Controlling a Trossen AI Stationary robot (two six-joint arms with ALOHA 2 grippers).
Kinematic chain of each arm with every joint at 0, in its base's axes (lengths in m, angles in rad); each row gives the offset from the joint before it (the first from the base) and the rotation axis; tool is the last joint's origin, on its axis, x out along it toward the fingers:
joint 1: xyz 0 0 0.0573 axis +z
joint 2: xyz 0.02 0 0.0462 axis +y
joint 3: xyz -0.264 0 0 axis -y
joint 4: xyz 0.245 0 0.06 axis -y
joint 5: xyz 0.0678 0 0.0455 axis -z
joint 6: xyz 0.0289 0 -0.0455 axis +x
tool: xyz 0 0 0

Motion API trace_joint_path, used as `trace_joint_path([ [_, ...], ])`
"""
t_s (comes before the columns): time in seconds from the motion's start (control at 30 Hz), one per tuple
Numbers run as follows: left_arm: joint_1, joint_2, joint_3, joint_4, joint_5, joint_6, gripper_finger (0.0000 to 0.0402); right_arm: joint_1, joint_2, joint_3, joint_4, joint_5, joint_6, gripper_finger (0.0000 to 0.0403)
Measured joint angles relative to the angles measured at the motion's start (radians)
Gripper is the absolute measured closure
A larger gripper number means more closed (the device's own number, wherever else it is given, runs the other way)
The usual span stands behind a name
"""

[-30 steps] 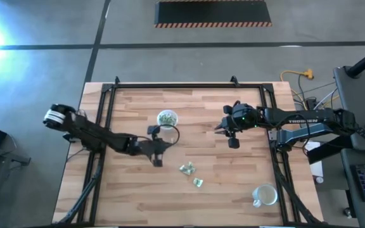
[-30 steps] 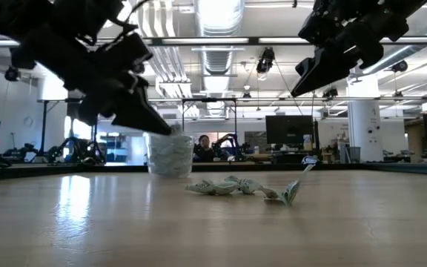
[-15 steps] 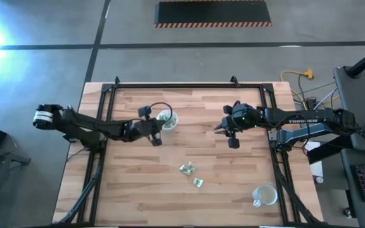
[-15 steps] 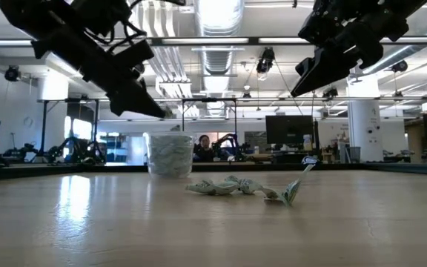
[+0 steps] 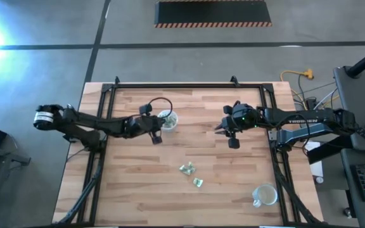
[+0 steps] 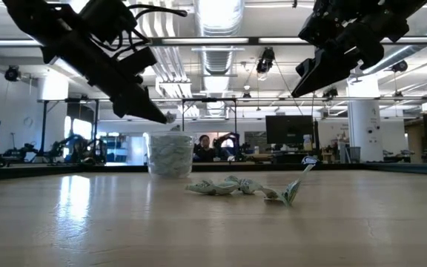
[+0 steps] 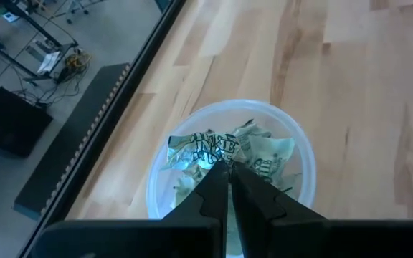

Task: Pick and place Stevia / Truvia into bins
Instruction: Put the stevia packet into the transparent container

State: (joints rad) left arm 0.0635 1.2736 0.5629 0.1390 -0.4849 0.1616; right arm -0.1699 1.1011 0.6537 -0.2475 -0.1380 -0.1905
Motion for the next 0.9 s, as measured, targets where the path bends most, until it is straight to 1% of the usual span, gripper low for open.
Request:
trace_joint_path([
  [0.1,0.008,0.000,0.000,-0.001,-0.001,-0.001,0.0397,0.000,0.000,0.000,0.000,0.000,0.000,0.0335],
  [0.17,0.010,0.000,0.000,-0.010,-0.003,-0.001,0.0383,0.000,0.000,0.000,0.000,0.000,0.000,0.0335],
  [0.47,0.010,0.000,0.000,-0.019,-0.021,-0.001,0.0286,0.000,0.000,-0.001,0.000,0.000,0.000,0.0335],
  [0.63,0.003,-0.024,0.000,-0.018,-0.021,-0.001,0.0252,0.000,0.000,-0.016,0.027,-0.016,0.000,0.0335],
  [0.73,-0.019,-0.056,0.000,-0.025,-0.008,-0.021,0.0245,0.000,0.000,-0.045,0.113,-0.106,-0.009,0.0335],
  [0.9,-0.089,-0.119,0.000,-0.084,0.064,-0.051,0.0244,0.002,0.000,-0.119,0.287,-0.336,-0.061,0.0335],
])
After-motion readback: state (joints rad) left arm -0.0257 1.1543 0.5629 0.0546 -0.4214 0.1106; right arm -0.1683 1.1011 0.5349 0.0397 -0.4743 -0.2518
